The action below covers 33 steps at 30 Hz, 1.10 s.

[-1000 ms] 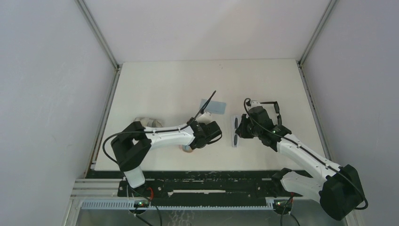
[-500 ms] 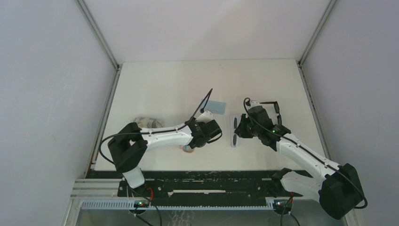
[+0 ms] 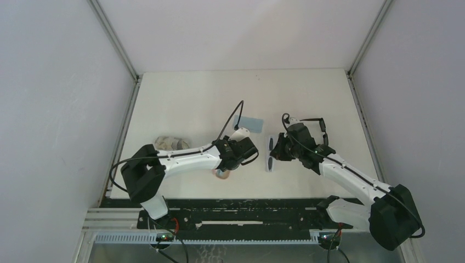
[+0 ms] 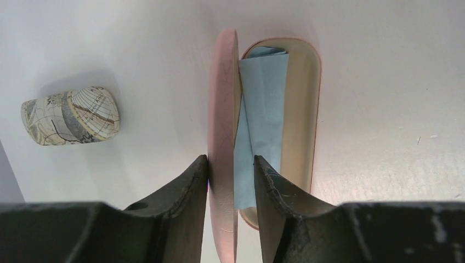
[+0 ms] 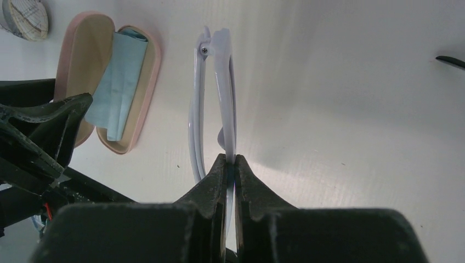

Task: Organize the sunglasses
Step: Move the sunglasses case to the center of the board, then place the sunglasses at the center of the board.

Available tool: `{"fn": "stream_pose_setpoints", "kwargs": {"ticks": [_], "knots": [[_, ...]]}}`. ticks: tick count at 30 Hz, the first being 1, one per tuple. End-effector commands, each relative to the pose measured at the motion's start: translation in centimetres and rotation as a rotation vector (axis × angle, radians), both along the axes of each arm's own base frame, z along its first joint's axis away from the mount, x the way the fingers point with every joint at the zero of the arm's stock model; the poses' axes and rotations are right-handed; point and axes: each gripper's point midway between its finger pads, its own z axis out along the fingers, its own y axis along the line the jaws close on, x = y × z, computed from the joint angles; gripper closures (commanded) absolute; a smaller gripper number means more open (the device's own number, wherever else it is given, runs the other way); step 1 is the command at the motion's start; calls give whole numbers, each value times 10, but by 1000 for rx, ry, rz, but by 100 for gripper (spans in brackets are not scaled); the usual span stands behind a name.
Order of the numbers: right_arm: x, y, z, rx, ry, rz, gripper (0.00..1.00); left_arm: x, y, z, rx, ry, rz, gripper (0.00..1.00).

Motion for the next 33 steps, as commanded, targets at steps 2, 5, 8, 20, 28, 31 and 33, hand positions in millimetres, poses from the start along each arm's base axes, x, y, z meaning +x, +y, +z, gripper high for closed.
{"fn": "stream_pose_setpoints", "kwargs": {"ticks": [2, 5, 8, 20, 28, 31, 33], "knots": [[6, 25, 8, 127, -11, 18, 100, -5, -26, 14, -147, 7, -12, 61], [3, 41, 7, 168, 4, 34, 100, -6, -25, 14, -154, 8, -9, 61], [3, 56, 6, 208, 21, 36, 100, -9, -22, 14, -162, 9, -1, 61], [4, 34, -27, 60, 101, -9, 100, -14, -11, 9, -164, 3, 23, 61], [13, -29, -17, -331, 127, -61, 100, -13, -12, 13, -170, -3, 15, 61], [9, -52, -22, -488, 186, -71, 100, -12, -12, 14, -168, -7, 14, 61], [6, -66, -28, -594, 237, -71, 100, -12, -12, 14, -169, -9, 13, 61]]}}
